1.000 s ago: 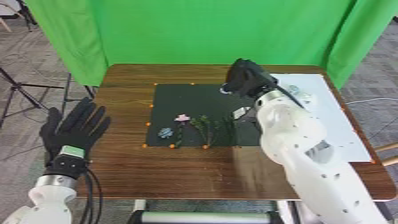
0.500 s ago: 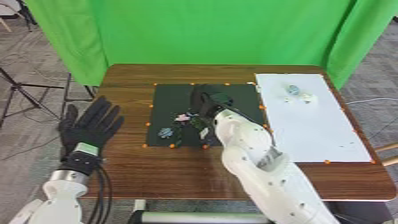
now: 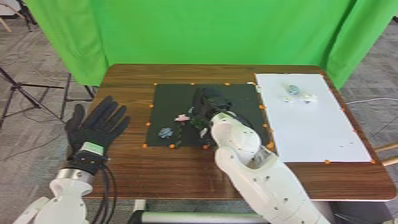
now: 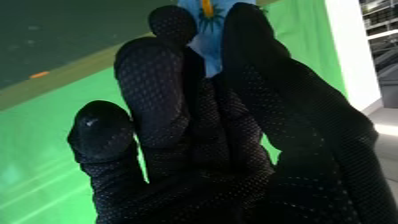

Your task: Arrange flowers

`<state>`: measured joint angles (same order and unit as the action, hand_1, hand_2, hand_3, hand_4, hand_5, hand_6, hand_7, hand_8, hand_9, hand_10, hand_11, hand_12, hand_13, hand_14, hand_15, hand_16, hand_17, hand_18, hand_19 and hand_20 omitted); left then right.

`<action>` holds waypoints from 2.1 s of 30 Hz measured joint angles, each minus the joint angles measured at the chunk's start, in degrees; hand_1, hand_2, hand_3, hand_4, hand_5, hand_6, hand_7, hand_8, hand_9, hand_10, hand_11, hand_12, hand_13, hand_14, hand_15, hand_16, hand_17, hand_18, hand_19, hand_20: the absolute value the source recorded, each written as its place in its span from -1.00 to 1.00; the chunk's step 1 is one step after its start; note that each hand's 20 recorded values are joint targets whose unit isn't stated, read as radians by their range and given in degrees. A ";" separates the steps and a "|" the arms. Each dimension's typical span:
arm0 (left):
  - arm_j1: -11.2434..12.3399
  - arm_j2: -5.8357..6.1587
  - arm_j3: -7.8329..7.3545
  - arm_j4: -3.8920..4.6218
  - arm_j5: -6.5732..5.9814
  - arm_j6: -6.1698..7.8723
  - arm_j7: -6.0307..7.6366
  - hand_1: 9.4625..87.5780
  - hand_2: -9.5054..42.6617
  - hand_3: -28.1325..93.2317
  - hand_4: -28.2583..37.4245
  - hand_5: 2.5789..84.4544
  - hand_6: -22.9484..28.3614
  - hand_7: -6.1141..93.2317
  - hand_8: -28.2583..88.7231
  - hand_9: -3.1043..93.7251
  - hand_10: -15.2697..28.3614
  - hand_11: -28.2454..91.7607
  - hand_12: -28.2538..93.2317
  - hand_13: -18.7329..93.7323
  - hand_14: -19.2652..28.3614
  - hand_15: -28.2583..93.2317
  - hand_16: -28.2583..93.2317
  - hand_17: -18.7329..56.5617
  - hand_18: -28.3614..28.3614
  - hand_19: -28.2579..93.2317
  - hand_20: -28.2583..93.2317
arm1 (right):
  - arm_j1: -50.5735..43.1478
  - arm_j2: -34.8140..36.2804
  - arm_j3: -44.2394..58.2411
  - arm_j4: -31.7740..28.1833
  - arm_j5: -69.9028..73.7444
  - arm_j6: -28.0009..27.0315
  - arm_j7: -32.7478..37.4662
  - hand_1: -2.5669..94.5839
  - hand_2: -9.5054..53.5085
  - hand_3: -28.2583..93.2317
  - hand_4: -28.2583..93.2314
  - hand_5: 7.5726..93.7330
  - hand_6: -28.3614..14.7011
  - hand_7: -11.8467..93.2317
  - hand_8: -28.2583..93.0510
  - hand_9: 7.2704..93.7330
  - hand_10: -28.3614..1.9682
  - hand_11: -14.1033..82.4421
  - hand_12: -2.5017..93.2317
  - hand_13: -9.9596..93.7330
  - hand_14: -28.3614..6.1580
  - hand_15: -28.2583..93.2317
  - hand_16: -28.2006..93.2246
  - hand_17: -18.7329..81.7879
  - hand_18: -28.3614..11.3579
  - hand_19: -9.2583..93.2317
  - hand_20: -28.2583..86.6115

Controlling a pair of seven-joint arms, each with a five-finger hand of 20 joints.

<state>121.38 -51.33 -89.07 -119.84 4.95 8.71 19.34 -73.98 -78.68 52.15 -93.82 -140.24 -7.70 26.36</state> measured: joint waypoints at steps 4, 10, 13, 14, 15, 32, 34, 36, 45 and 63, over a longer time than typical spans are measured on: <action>-0.16 -0.08 0.00 0.01 -0.25 -0.09 -0.03 -0.55 -0.23 0.66 -1.00 -0.15 0.16 -0.59 -0.69 -0.29 0.28 -0.21 -0.39 -0.25 0.38 0.03 -0.68 -0.67 0.49 0.05 -0.38 | -0.05 -0.28 0.03 0.10 0.09 -0.37 0.85 0.13 -1.00 0.66 -1.00 0.35 0.20 -0.36 -0.54 0.39 -0.08 -0.39 -0.62 0.60 0.23 0.38 0.00 0.27 -0.60 1.00 0.16; -0.16 -0.18 -0.06 0.01 -0.56 -0.09 0.12 -0.55 -0.23 0.66 -1.00 -0.14 0.16 -0.59 -0.68 -0.29 0.28 -0.21 -0.39 -0.25 0.38 0.03 -0.67 -0.67 0.49 0.05 -0.38 | -0.27 -0.29 0.41 -0.69 0.44 -3.44 1.21 0.07 -1.00 0.71 -1.00 0.33 0.23 -0.38 -0.69 0.33 -0.15 -0.42 -0.63 0.57 0.20 0.38 0.02 0.25 -0.62 1.00 0.15; -0.18 -0.18 -0.06 0.03 -0.75 -0.09 0.14 -0.55 -0.23 0.66 -1.00 -0.14 0.17 -0.59 -0.68 -0.29 0.28 -0.21 -0.39 -0.26 0.38 0.03 -0.67 -0.67 0.49 0.05 -0.38 | -0.33 -0.32 0.81 -1.33 0.62 -7.22 1.39 0.05 -1.00 0.71 -1.00 0.33 0.24 -0.38 -0.74 0.30 -0.18 -0.44 -0.63 0.57 0.17 0.39 0.00 0.23 -0.63 1.00 0.14; -0.20 -0.18 -0.06 0.04 -0.80 -0.09 0.14 -0.55 -0.23 0.66 -1.00 -0.14 0.17 -0.58 -0.68 -0.29 0.28 -0.20 -0.39 -0.25 0.38 0.03 -0.67 -0.67 0.49 0.05 -0.38 | -0.33 -0.35 0.92 -1.45 0.75 -8.36 1.54 0.04 -1.00 0.71 -1.00 0.33 0.25 -0.38 -0.74 0.28 -0.20 -0.45 -0.64 0.56 0.15 0.39 0.00 0.23 -0.64 1.00 0.14; -0.21 -0.19 -0.06 0.04 -0.81 -0.09 0.13 -0.55 -0.23 0.66 -1.00 -0.14 0.17 -0.58 -0.68 -0.29 0.28 -0.20 -0.39 -0.26 0.38 0.03 -0.67 -0.67 0.49 0.05 -0.38 | -0.33 -0.37 1.01 -1.51 0.95 -9.19 1.70 0.03 -1.00 0.72 -1.00 0.33 0.25 -0.39 -0.74 0.27 -0.21 -0.46 -0.64 0.57 0.14 0.40 -0.01 0.23 -0.64 1.00 0.13; -0.36 -1.42 -0.40 0.20 -0.66 0.02 -0.79 -0.54 -0.23 0.66 -1.00 -0.13 0.16 -0.56 -0.69 -0.29 0.29 -0.19 -0.39 -0.25 0.39 0.04 -0.68 -0.66 0.49 0.05 -0.38 | -3.48 -0.05 8.24 -12.59 9.15 -10.55 5.99 -0.05 -1.00 0.69 -1.00 0.11 0.18 -0.50 -0.72 0.03 -0.27 -0.53 -0.68 0.54 0.05 0.57 -0.12 0.22 -0.65 0.97 0.07; -0.30 -1.43 -0.51 0.20 -0.63 -0.09 -0.58 -0.54 -0.23 0.66 -1.00 -0.13 0.16 -0.56 -0.69 -0.29 0.29 -0.19 -0.39 -0.25 0.39 0.04 -0.68 -0.66 0.49 0.05 -0.38 | -3.32 0.82 9.67 -14.07 8.93 -10.89 5.62 -0.07 -1.00 0.72 -1.00 -0.05 0.09 -0.52 -0.71 -0.13 -0.26 -0.55 -0.69 0.47 0.00 0.63 -0.11 0.18 -0.66 0.96 0.03; 0.00 -1.43 -0.90 0.07 -0.59 -0.13 -0.23 -0.54 -0.23 0.66 -1.00 -0.13 0.16 -0.56 -0.69 -0.30 0.29 -0.19 -0.39 -0.26 0.38 0.04 -0.68 -0.67 0.49 0.05 -0.38 | -2.74 2.38 10.95 -13.77 7.71 -9.93 4.32 -0.07 -1.00 0.73 -1.00 -0.13 0.03 -0.53 -0.70 -0.23 -0.26 -0.54 -0.71 0.43 -0.04 0.66 -0.13 0.15 -0.66 0.95 0.01; 3.06 -0.81 -2.74 -1.30 -0.92 0.00 2.87 -0.55 -0.23 0.66 -1.00 -0.13 0.17 -0.56 -0.68 -0.30 0.28 -0.20 -0.39 -0.26 0.38 0.03 -0.67 -0.67 0.49 0.05 -0.38 | -0.30 16.09 19.31 -2.80 9.24 -5.35 5.45 -0.04 -1.00 0.76 -1.00 -0.18 0.00 -0.53 -0.71 -0.29 -0.20 -0.52 -0.73 0.42 -0.02 0.70 -0.15 0.13 -0.65 0.96 0.02; 3.20 -0.95 -3.34 -1.18 -1.32 -0.03 0.84 -0.55 -0.23 0.66 -1.00 -0.12 0.18 -0.56 -0.69 -0.30 0.29 -0.19 -0.39 -0.26 0.38 0.04 -0.68 -0.66 0.49 0.05 -0.38 | 0.53 24.06 20.22 5.30 10.76 -5.50 5.62 0.02 -1.00 0.76 -1.00 -0.17 0.08 -0.50 -0.73 -0.20 0.07 -0.46 -0.77 0.48 0.06 0.71 -0.15 0.18 -0.65 1.00 0.05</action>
<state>124.58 -52.28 -92.41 -121.03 3.63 8.68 20.17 -73.46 -54.63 72.38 -88.52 -129.48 -13.21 31.98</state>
